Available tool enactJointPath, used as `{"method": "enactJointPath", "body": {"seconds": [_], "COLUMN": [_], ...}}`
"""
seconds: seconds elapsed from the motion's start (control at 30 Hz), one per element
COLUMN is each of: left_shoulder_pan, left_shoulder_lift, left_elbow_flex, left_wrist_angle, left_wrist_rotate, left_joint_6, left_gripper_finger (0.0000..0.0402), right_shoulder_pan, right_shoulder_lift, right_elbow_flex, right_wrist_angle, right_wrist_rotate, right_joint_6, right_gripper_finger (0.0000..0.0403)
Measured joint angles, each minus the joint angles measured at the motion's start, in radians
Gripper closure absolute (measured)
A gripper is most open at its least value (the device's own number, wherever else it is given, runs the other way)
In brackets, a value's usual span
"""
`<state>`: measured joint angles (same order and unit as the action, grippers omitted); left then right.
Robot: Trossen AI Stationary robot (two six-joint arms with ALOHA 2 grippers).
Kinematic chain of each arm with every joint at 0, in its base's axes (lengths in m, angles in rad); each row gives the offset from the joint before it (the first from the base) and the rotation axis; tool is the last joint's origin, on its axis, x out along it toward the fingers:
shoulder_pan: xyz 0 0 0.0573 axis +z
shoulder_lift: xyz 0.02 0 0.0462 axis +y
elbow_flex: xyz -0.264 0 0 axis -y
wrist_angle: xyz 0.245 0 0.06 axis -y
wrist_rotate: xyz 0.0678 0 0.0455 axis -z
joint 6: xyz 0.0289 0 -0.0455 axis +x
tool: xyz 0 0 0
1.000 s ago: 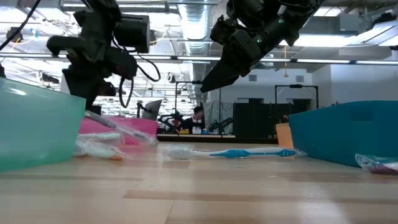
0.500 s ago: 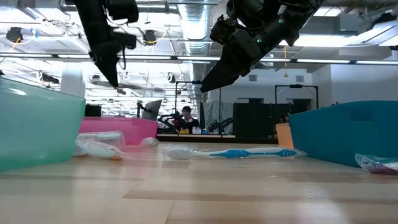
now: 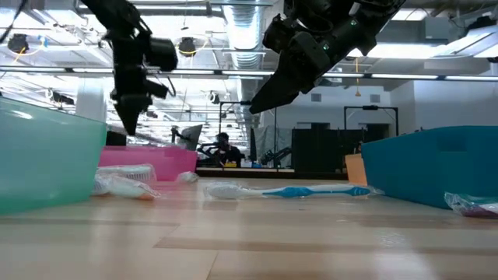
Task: Pick & Place Toothbrushes
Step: Put the violet toothbrush into the pink bin
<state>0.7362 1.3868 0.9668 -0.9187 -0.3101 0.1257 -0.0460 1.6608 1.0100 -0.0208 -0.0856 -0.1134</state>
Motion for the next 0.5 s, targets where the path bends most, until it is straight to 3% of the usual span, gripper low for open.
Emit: {"method": "enactJointPath", "body": {"seconds": [0.33, 0.5], "left_shoulder_pan": [0.041, 0.061], "left_shoulder_lift": [0.152, 0.159], "left_elbow_flex": [0.000, 0.000], "left_wrist_angle": [0.090, 0.090], "left_wrist_rotate": [0.012, -0.001], "left_joint_6": [0.058, 0.036], "left_gripper_finger": [0.0387, 0.0336], "right_shoulder_pan": [0.000, 0.000], "right_shoulder_lift": [0.000, 0.000], "right_elbow_flex": [0.000, 0.000], "right_wrist_angle": [0.001, 0.001], "right_wrist_rotate": [0.000, 0.000], "right_joint_6": [-0.001, -0.001], "right_gripper_finger": [0.0117, 0.0117]}}
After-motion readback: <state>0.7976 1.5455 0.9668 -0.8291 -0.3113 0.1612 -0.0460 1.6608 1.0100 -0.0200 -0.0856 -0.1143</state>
